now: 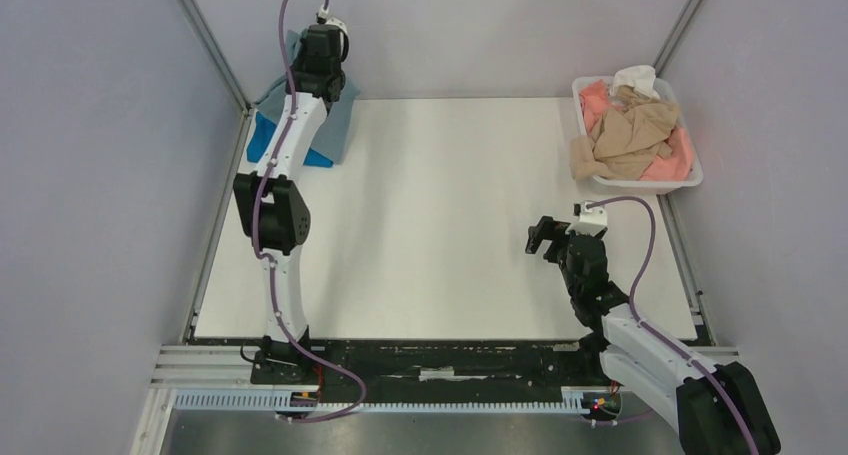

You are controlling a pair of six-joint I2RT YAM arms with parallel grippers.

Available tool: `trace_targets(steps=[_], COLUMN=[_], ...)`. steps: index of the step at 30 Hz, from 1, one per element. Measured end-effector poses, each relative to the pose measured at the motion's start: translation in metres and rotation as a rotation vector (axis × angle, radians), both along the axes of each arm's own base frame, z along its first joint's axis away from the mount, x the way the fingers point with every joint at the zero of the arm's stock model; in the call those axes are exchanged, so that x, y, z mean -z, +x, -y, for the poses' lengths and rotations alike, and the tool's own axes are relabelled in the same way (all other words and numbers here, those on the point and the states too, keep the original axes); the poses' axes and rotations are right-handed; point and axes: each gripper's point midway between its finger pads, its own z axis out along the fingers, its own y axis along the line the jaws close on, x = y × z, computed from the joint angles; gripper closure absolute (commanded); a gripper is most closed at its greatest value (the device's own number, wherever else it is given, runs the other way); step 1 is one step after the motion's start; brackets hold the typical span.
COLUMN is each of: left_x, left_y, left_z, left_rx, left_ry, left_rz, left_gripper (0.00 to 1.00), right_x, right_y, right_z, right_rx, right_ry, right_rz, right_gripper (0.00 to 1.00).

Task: Fold and stack the t-shirts
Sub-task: Put the neatly folded tshirt into the corner of the board with the left arm

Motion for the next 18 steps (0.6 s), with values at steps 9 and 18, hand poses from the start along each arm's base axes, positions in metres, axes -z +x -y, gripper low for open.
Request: trace_targets(steps=[9,18], left_x=[0.057,0.135], left_y=[0.012,0.005], left_z=[-0.069,-0.156], left_rx=[-0.132,-0.353], left_ry=[-0.024,-0.126], left_rz=[-0.058,-0.072], left_gripper=[0.75,0.19], right_x=[0.007,0.009], right_y=[0.001,0.005], right_z=[0.001,0.003], right_rx=[0.007,0.026], right_ry=[-0.015,-0.037], right_rz=[-0.035,-0.071], right_gripper=[0.02,0.02])
